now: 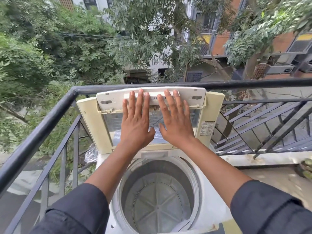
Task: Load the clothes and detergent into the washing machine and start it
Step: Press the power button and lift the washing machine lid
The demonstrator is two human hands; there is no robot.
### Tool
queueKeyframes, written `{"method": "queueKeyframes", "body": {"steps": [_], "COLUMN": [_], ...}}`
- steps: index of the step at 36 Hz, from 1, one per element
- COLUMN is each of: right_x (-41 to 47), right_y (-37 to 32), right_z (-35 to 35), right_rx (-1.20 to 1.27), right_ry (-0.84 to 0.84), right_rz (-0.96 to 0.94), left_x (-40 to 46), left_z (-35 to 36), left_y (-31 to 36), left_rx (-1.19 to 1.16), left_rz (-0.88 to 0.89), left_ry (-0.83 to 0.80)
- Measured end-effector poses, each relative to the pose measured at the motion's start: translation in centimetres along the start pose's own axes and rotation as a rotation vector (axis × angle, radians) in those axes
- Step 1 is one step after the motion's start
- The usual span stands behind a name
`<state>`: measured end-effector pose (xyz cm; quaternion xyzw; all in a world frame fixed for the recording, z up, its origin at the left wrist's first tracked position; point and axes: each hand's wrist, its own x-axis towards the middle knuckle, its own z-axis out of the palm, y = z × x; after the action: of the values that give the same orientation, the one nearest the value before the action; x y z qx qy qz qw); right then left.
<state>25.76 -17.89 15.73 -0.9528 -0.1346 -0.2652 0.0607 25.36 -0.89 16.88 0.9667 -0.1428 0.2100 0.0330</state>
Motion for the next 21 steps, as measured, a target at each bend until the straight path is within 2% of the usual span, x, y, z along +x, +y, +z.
{"method": "queueKeyframes", "body": {"steps": [8,15,21], "right_x": [-1.3,-1.1,-1.5], "right_y": [-0.6,-1.0,-0.8], "right_z": [-0.9,-2.7,-4.0], "right_rx": [-0.014,0.098,0.117], "right_ry": [0.002,-0.086,-0.061], "right_rz": [-0.007,0.016,0.028], "left_x": [-1.3,-1.6,-2.5], "left_z": [-0.6,-1.9,-2.2], "left_y": [0.2,-0.5,-0.3], "left_rx": [-0.034,-0.113,-0.131], "left_rz": [0.015,0.039,0.087], "left_ry": [-0.012,-0.055,-0.04]}}
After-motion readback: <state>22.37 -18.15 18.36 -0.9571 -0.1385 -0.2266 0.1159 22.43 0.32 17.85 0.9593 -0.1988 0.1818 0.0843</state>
